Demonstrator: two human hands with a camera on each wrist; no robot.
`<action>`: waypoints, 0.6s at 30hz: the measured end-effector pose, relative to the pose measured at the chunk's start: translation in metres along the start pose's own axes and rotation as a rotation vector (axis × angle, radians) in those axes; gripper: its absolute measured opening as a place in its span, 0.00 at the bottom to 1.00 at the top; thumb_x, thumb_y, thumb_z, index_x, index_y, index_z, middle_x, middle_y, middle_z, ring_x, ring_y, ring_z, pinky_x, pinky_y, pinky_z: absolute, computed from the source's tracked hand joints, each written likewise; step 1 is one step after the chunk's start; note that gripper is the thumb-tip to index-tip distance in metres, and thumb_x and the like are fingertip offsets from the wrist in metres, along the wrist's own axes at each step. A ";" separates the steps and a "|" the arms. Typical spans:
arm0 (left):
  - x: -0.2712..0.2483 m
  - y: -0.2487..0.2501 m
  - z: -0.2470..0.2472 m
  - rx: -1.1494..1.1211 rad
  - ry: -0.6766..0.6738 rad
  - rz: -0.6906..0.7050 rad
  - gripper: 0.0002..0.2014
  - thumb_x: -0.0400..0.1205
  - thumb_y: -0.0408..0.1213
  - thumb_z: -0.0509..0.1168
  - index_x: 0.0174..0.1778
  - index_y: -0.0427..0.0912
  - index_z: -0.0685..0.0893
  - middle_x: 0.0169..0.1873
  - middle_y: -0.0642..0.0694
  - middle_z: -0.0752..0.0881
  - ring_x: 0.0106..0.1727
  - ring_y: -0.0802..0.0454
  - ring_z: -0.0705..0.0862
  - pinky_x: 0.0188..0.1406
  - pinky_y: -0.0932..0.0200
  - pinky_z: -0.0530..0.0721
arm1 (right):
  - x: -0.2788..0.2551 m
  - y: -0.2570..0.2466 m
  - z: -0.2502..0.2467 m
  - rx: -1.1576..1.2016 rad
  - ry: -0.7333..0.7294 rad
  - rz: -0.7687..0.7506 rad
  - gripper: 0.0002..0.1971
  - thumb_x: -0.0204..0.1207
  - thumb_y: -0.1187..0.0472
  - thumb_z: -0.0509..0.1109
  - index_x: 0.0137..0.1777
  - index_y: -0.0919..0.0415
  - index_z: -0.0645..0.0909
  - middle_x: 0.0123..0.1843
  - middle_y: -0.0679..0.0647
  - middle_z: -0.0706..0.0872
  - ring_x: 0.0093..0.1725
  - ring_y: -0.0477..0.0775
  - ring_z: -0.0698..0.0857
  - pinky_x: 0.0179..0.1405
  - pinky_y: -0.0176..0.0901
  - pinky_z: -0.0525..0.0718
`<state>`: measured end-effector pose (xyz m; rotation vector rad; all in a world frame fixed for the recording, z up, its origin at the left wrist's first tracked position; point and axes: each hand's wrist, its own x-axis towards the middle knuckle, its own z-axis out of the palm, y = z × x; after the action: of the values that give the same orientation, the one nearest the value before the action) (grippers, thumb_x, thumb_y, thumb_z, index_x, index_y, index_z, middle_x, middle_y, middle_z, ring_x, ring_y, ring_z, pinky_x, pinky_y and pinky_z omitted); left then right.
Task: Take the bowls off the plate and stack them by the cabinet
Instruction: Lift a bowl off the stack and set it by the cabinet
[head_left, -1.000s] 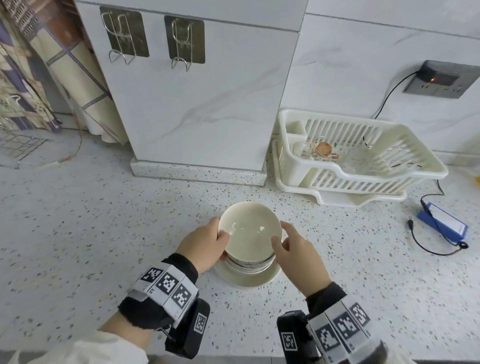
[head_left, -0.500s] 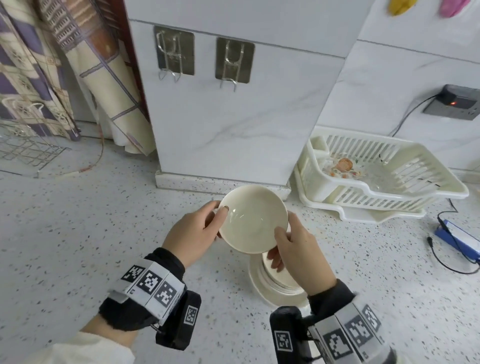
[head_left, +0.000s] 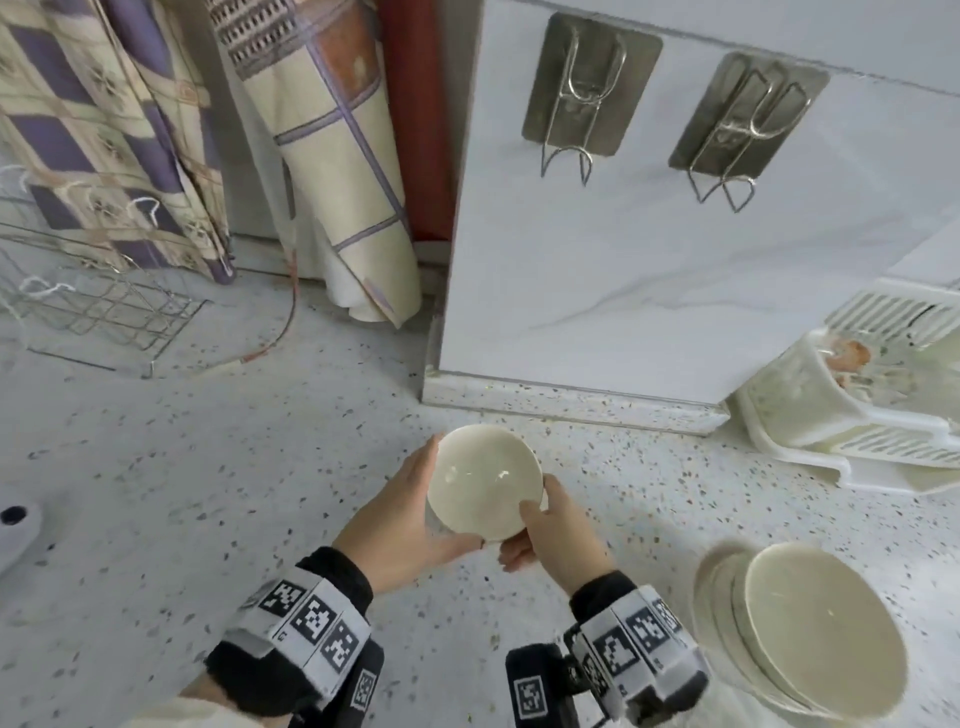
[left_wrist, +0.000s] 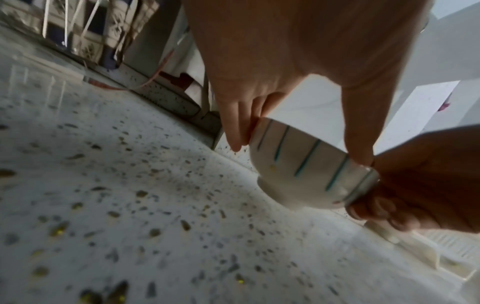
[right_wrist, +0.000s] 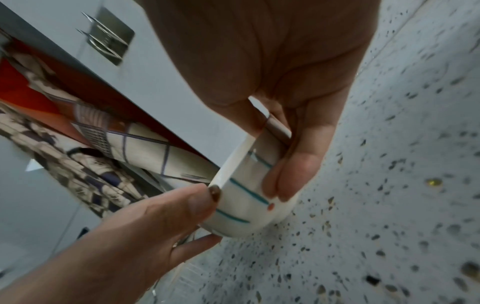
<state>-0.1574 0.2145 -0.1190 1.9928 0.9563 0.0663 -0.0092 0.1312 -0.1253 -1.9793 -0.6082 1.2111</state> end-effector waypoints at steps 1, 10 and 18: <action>0.001 0.000 0.002 -0.001 0.017 0.007 0.55 0.67 0.57 0.71 0.79 0.52 0.39 0.81 0.54 0.52 0.78 0.54 0.62 0.71 0.52 0.72 | 0.002 0.000 0.001 0.016 0.007 -0.002 0.23 0.79 0.67 0.50 0.74 0.61 0.60 0.26 0.61 0.84 0.18 0.51 0.82 0.25 0.42 0.88; 0.057 -0.031 -0.007 -0.070 0.014 0.048 0.51 0.66 0.54 0.73 0.78 0.52 0.47 0.78 0.53 0.58 0.72 0.53 0.69 0.63 0.53 0.77 | 0.048 -0.008 0.015 0.113 0.094 0.044 0.20 0.80 0.65 0.51 0.73 0.61 0.63 0.25 0.62 0.85 0.19 0.53 0.84 0.24 0.41 0.89; 0.062 -0.024 -0.012 -0.046 0.046 0.014 0.51 0.71 0.54 0.69 0.79 0.48 0.41 0.82 0.53 0.49 0.79 0.52 0.61 0.68 0.53 0.71 | 0.052 -0.016 0.017 0.217 0.113 0.027 0.21 0.81 0.61 0.52 0.75 0.58 0.63 0.29 0.61 0.85 0.28 0.56 0.86 0.31 0.44 0.91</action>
<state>-0.1332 0.2701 -0.1489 1.9634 0.9618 0.1411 -0.0013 0.1830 -0.1465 -1.8628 -0.3777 1.1228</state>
